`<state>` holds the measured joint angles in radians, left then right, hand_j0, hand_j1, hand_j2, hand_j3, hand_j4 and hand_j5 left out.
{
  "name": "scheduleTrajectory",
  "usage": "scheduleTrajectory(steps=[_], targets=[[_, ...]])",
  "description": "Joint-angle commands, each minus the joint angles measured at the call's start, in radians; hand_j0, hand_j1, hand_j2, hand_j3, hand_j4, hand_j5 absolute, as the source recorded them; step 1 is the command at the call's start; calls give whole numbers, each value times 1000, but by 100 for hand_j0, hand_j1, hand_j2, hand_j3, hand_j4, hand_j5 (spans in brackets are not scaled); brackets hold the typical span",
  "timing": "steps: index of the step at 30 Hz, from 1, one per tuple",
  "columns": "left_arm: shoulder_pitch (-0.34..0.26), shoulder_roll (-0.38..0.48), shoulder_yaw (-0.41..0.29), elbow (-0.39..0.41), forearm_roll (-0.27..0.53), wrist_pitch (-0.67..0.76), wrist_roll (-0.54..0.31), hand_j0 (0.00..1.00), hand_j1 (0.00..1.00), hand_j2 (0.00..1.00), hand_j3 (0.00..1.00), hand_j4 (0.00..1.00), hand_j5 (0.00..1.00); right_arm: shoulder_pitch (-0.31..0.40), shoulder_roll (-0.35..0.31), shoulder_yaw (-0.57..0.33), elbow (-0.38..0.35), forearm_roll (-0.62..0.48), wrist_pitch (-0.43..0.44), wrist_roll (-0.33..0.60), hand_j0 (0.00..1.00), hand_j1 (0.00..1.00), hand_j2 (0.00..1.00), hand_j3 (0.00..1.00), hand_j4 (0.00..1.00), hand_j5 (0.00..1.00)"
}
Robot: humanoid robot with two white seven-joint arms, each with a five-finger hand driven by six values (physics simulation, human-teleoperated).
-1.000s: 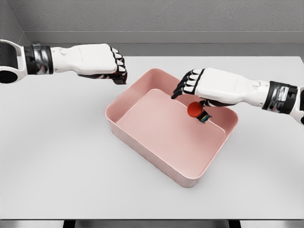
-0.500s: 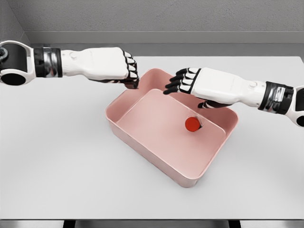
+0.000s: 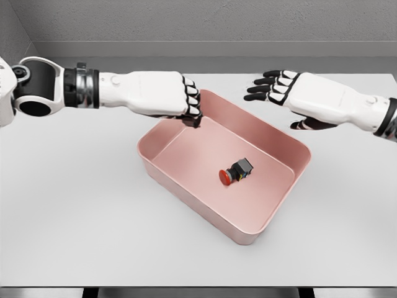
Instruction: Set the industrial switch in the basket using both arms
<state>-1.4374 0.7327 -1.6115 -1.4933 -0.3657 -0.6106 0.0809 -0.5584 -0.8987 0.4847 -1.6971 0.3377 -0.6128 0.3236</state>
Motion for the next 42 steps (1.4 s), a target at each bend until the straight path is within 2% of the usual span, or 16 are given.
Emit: scheduleTrajectory(steps=[1, 3, 8, 10, 11, 12, 13, 14, 24, 27, 29, 32, 34, 37, 38, 42], targets=[[0, -13, 2, -7, 5, 0, -1, 51, 51, 51, 51, 51, 51, 2, -49, -32, 1, -17, 2, -6, 100, 100, 100, 100, 100, 100], [20, -42, 2, -7, -2, 0, -4, 51, 51, 51, 51, 51, 51, 14, -59, -38, 2, -19, 2, -11, 100, 100, 100, 100, 100, 100], [22, -50, 2, -9, -4, 0, -4, 51, 51, 51, 51, 51, 51, 23, -55, -38, 4, -19, 2, -11, 100, 100, 100, 100, 100, 100], [22, -52, 4, -9, -4, 0, -4, 54, 54, 54, 54, 54, 54, 23, -55, -38, 4, -19, 2, -11, 100, 100, 100, 100, 100, 100], [22, -53, 2, -9, -6, 0, -4, 59, 59, 59, 59, 59, 59, 23, -55, -38, 4, -19, 2, -11, 100, 100, 100, 100, 100, 100], [25, -56, 2, -9, -7, 0, -4, 71, 71, 71, 71, 71, 71, 25, -55, -38, 4, -19, 2, -11, 100, 100, 100, 100, 100, 100], [28, -62, 4, -9, -7, 0, -4, 96, 96, 96, 96, 96, 96, 29, -54, -38, 4, -19, 2, -11, 100, 100, 100, 100, 100, 100], [28, -72, 4, -9, -7, 0, -1, 100, 100, 100, 100, 100, 100, 31, -54, -38, 4, -19, 2, -11, 100, 100, 100, 100, 100, 100], [35, -72, 7, -13, -4, 0, 5, 100, 100, 100, 100, 100, 100, 37, -49, -37, 4, -19, 2, -11, 100, 100, 100, 100, 100, 100], [37, -42, 27, -12, 4, 0, 7, 100, 100, 100, 100, 100, 100, 38, -48, -38, 4, -17, 2, -11, 100, 100, 100, 100, 100, 100], [41, 0, 39, -12, 8, 0, 8, 100, 100, 100, 100, 100, 100, 38, -46, -38, 4, -19, 2, -11, 100, 100, 100, 100, 100, 100], [48, 86, 41, -10, 16, 0, 80, 100, 100, 100, 100, 100, 100, 38, -46, -37, 4, -19, 2, -11, 100, 100, 100, 100, 100, 100], [63, 131, 41, -10, 31, 0, 83, 100, 100, 100, 100, 100, 100, 38, -48, -37, 4, -19, 2, -11, 100, 100, 100, 100, 100, 100], [87, 249, 39, -5, 48, 0, 154, 100, 100, 100, 100, 100, 100, 54, -108, -35, 2, -19, 2, -11, 100, 100, 100, 100, 100, 100], [91, 280, 39, -2, 48, 0, 154, 100, 100, 100, 100, 100, 100, 63, -127, -35, 2, -19, 2, -11, 100, 100, 100, 100, 100, 100], [135, 372, 35, 2, 44, 0, 154, 100, 100, 100, 100, 100, 100, 67, -131, -35, 2, -19, 2, -12, 100, 100, 100, 100, 100, 100]])
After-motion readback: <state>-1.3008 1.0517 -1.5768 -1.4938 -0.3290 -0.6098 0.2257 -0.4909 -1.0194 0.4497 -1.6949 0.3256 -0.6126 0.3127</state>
